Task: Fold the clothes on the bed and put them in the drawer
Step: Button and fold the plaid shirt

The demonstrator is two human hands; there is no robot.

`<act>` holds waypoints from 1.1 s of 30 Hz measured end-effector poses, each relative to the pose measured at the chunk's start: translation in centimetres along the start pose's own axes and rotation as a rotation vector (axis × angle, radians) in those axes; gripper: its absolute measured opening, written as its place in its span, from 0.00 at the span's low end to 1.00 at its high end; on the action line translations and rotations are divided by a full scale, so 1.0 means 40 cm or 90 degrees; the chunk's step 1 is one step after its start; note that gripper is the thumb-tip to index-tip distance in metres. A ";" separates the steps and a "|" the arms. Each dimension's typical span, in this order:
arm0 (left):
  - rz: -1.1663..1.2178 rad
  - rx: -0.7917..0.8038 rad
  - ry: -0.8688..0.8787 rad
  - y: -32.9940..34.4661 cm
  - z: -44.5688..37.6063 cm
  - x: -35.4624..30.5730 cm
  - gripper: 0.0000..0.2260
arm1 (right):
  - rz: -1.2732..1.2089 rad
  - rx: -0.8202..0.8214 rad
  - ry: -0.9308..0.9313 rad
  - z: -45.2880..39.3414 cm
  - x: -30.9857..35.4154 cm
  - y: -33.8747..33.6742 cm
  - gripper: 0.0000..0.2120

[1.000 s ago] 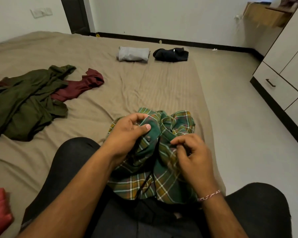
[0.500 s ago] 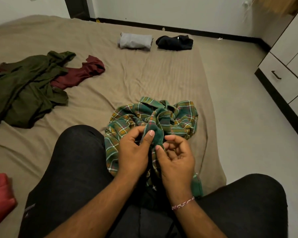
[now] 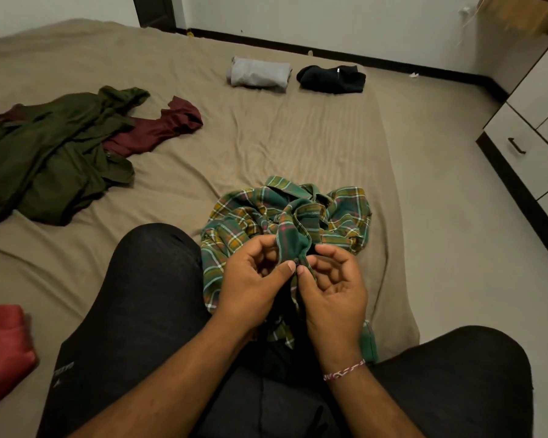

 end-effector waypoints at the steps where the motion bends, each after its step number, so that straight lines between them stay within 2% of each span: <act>1: 0.006 -0.006 -0.008 -0.002 0.001 0.004 0.14 | 0.009 0.001 -0.003 0.002 -0.001 0.002 0.18; 8: 0.064 -0.028 -0.071 -0.011 -0.006 0.035 0.12 | 0.118 0.026 -0.063 0.010 0.018 0.009 0.16; 12: 0.074 0.005 -0.112 -0.009 -0.012 0.054 0.11 | 0.181 0.064 -0.086 0.009 0.028 0.013 0.17; 14: 0.108 0.029 -0.140 -0.007 -0.013 0.068 0.10 | 0.211 0.087 -0.080 0.008 0.024 0.019 0.21; 19: 0.131 0.068 -0.184 -0.006 -0.017 0.076 0.10 | 0.256 0.152 -0.042 -0.005 -0.001 0.027 0.38; 25: 0.063 0.075 -0.157 -0.017 -0.023 0.055 0.08 | 0.442 0.162 -0.132 -0.006 0.024 0.042 0.41; 33: -0.217 0.071 -0.018 -0.016 -0.024 0.005 0.08 | 0.646 0.184 -0.181 -0.002 0.020 0.061 0.44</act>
Point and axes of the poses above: each hand's wrist, its own z-axis away from the middle knuckle, its own y-axis out of the palm, x = y × z, the point moved 9 cm from there along -z, towards the middle knuckle, and after that the axes turned 9 degrees about x, right-handed, at the moved point
